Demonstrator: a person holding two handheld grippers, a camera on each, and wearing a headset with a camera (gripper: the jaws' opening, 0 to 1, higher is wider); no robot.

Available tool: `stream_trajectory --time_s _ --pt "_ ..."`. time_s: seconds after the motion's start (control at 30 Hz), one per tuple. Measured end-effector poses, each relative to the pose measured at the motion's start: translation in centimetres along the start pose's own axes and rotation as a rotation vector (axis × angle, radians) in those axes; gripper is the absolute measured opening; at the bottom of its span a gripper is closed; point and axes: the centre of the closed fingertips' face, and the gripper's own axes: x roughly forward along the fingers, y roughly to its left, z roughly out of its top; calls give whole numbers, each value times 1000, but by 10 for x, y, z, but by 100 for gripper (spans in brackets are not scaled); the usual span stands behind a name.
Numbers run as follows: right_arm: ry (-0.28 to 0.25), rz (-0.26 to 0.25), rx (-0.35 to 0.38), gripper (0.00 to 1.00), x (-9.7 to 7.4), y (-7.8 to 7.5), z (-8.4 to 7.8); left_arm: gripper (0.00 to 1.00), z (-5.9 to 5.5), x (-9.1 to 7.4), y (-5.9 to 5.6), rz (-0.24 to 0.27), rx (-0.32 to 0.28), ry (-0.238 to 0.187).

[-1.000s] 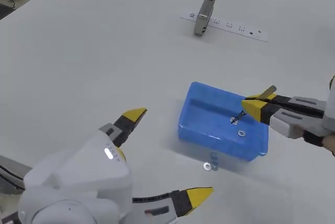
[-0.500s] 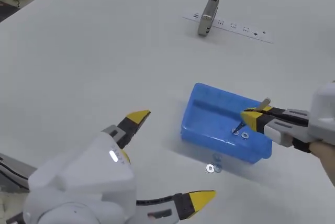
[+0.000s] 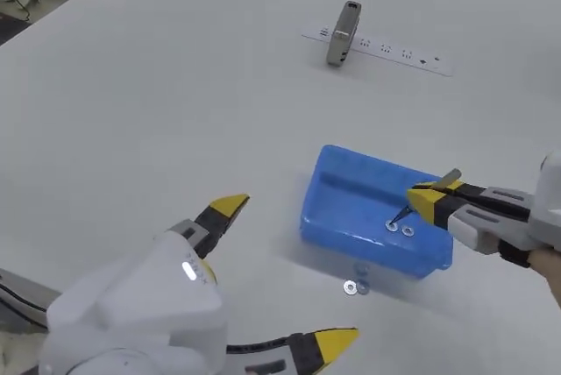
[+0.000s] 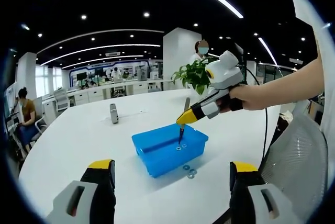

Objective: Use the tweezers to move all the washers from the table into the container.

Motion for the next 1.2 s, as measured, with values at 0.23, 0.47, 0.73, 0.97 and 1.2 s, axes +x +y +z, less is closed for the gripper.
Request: stream_trajectory --time_s 0.23,0.47,0.73,0.97,1.2 --pt "-40 44 -16 2 -17 34 13 92 -2 0 0 -5 0 3" --pt "-5 82 -51 2 -14 68 -6 91 -3 0 0 -3 -2 7" --pt "67 53 -103 2 6 58 -37 91 -3 0 -1 -10 5 12" --pt "94 27 -151 2 13 53 -44 92 -2 0 0 1 8 8" --pt "102 41 -147 2 14 55 -47 91 -2 0 -1 -3 7 13"
